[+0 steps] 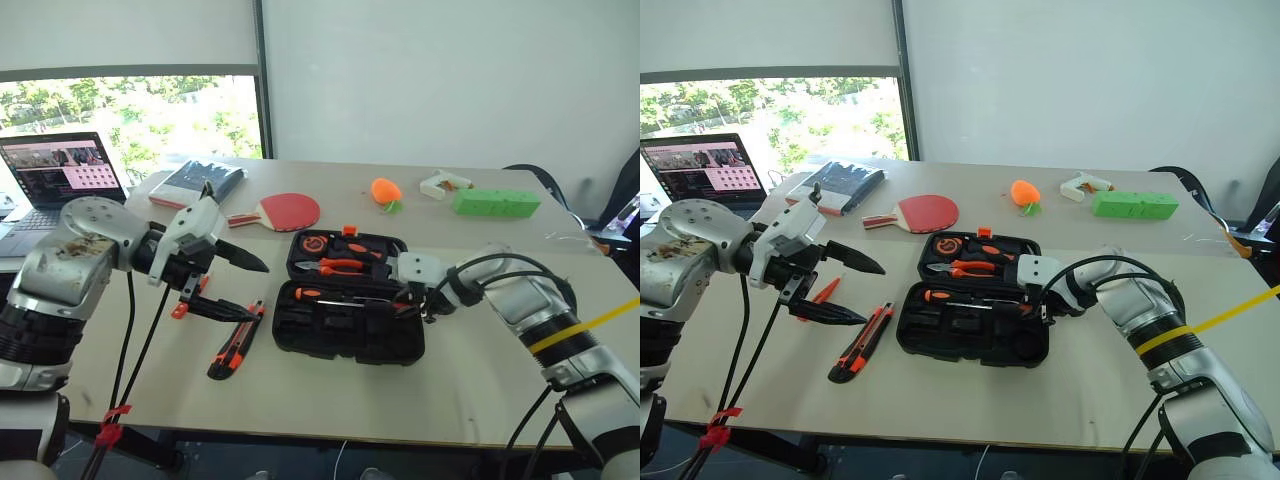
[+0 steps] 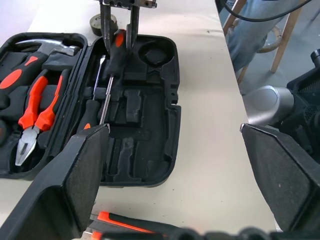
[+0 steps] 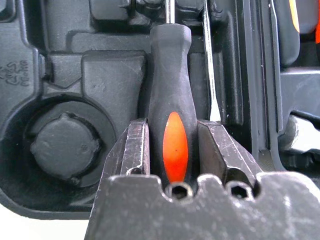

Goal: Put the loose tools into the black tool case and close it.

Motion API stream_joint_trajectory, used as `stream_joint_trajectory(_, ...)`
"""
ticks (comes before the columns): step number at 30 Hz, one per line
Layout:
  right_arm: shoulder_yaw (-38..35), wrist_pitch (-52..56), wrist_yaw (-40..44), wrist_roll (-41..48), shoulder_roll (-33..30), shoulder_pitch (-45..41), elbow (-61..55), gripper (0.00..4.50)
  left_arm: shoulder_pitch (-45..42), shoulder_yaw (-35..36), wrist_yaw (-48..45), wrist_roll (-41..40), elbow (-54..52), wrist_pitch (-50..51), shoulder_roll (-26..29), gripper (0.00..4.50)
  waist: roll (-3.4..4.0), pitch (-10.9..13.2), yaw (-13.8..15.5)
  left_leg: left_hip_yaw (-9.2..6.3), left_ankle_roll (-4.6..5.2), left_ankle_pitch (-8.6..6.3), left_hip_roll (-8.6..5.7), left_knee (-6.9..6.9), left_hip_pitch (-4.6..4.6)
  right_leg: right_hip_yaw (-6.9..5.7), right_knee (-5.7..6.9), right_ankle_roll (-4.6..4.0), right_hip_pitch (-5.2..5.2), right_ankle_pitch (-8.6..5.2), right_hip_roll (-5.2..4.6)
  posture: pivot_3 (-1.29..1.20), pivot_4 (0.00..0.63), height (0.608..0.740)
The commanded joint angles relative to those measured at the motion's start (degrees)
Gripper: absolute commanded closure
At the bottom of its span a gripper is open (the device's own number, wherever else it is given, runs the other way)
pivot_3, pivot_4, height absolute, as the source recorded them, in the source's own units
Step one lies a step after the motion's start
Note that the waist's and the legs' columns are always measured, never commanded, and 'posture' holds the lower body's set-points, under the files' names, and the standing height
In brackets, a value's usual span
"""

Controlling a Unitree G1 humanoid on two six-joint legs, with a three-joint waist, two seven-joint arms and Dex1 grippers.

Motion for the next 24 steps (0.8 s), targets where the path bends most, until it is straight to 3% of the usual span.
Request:
stream_joint_trajectory(1,-1.3,0.7,0.3,-0.3,0.8,-1.1,-1.9,3.49,-0.6,1.8,0.5,-0.4,-1.2,0.3,0.5,0.00,0.00,0.0,0.0,0.00,0.00,0.00,0.00,0.00,0.00,0.00,0.00,0.00,0.00,0.00,0.00,0.00,0.150,0.736)
stream_joint_trajectory(7,-1.7,1.4,0.2,-1.3,0.5,0.0,-2.1,3.49,-1.0,1.4,0.7,-0.2,-0.8,-0.2,0.0,0.00,0.00,0.0,0.0,0.00,0.00,0.00,0.00,0.00,0.00,0.00,0.00,0.00,0.00,0.00,0.00,0.00,0.150,0.736)
stream_joint_trajectory(9,-2.4,3.0,0.8,-0.3,0.3,0.1,-3.7,2.48,-1.3,1.1,0.6,0.1,-0.3,-0.6,-0.3,0.00,0.00,0.0,0.0,0.00,0.00,0.00,0.00,0.00,0.00,0.00,0.00,0.00,0.00,0.00,0.00,0.00,0.150,0.736)
stream_joint_trajectory(10,-2.9,3.8,1.0,0.3,0.3,0.1,-4.6,2.31,-1.4,1.0,0.5,0.2,-0.1,-0.8,-0.5,0.00,0.00,0.0,0.0,0.00,0.00,0.00,0.00,0.00,0.00,0.00,0.00,0.00,0.00,0.00,0.00,0.00,0.150,0.736)
stream_joint_trajectory(14,-6.3,11.5,2.2,4.6,1.3,-1.8,-8.5,0.93,-1.8,0.7,0.2,0.6,0.6,-1.4,-0.9,0.00,0.01,0.0,0.0,-0.01,0.00,0.00,0.00,-0.01,0.00,-0.01,0.00,0.00,0.00,0.00,0.00,0.00,0.150,0.736)
stream_joint_trajectory(20,-6.4,15.4,0.2,6.1,2.7,-1.5,-10.2,0.93,-2.6,0.4,-0.1,1.2,1.8,-2.2,-1.6,0.00,0.01,0.0,0.0,-0.01,-0.01,0.00,0.00,0.01,0.02,-0.02,0.05,-0.02,0.01,0.01,0.00,0.00,0.150,0.736)
stream_joint_trajectory(21,-6.2,15.2,-0.6,5.8,3.0,-1.2,-9.8,1.47,-2.6,0.4,-0.1,1.2,1.9,-2.3,-1.7,0.00,0.01,0.0,0.0,-0.01,-0.01,0.00,0.00,0.00,0.02,-0.02,0.04,-0.02,0.02,0.01,0.00,0.00,0.150,0.736)
stream_joint_trajectory(24,-5.7,14.2,-1.8,5.2,3.5,-0.4,-9.3,2.35,-2.6,0.4,-0.3,1.3,1.9,-2.4,-1.6,0.00,0.01,0.0,0.0,0.00,-0.01,0.00,-0.01,0.01,0.02,-0.02,0.04,-0.02,0.02,0.01,0.00,0.00,0.150,0.736)
